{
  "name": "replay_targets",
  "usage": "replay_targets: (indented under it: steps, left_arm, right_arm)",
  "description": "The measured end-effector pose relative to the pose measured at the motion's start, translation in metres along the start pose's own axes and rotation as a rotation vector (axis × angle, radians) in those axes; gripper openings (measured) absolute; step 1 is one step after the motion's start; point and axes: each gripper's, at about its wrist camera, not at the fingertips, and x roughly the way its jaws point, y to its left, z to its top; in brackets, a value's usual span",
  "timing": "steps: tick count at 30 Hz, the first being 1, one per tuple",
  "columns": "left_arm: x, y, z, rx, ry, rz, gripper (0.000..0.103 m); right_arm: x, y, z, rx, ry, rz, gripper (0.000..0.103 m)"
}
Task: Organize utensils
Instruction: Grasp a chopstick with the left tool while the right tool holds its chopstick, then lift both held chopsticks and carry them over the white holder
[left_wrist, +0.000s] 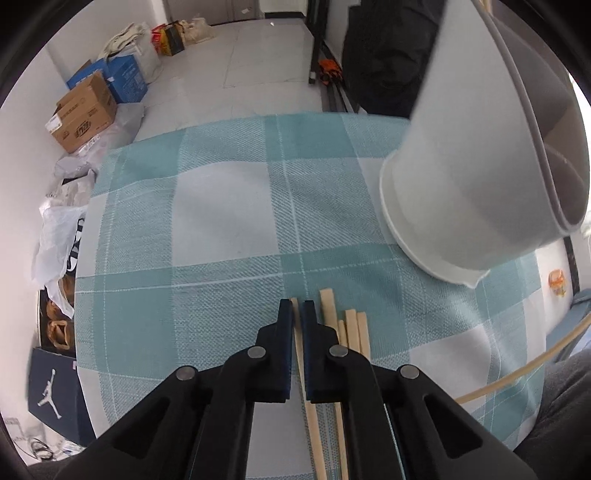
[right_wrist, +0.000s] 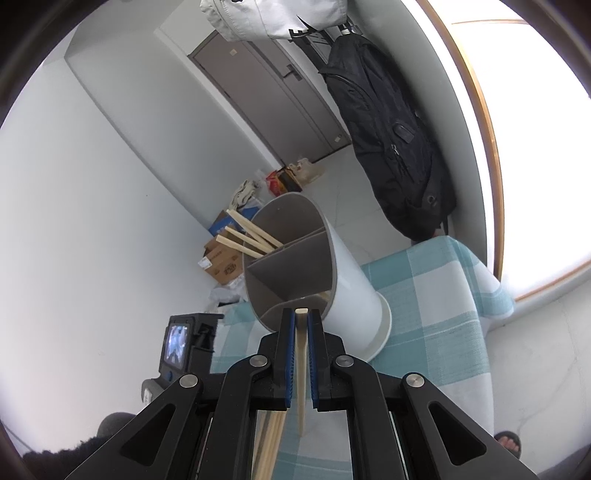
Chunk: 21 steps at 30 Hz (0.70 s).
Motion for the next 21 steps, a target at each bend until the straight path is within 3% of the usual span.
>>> replay_targets:
  steps: [9, 14, 16, 21]
  left_arm:
    - [-0.074, 0.004, -0.016, -0.072, -0.275, -0.027, 0.001]
    - [-0.098, 0.0, -0.027, -0.072, -0.344, -0.049, 0.001]
    - [-0.091, 0.002, -0.02, -0.069, -0.333, -0.039, 0.001]
    - [-0.047, 0.018, -0.011, -0.093, -0.158, -0.071, 0.004]
  right_arm:
    - [-0.002, 0.012, -0.005, -0.067, -0.027, -0.025, 0.006]
    - [-0.009, 0.022, -0.011, -0.105, -0.045, -0.023, 0.006]
    - [-0.012, 0.027, -0.013, -0.123, -0.052, -0.027, 0.006]
    - [-0.016, 0.033, -0.019, -0.133, -0.065, -0.025, 0.006]
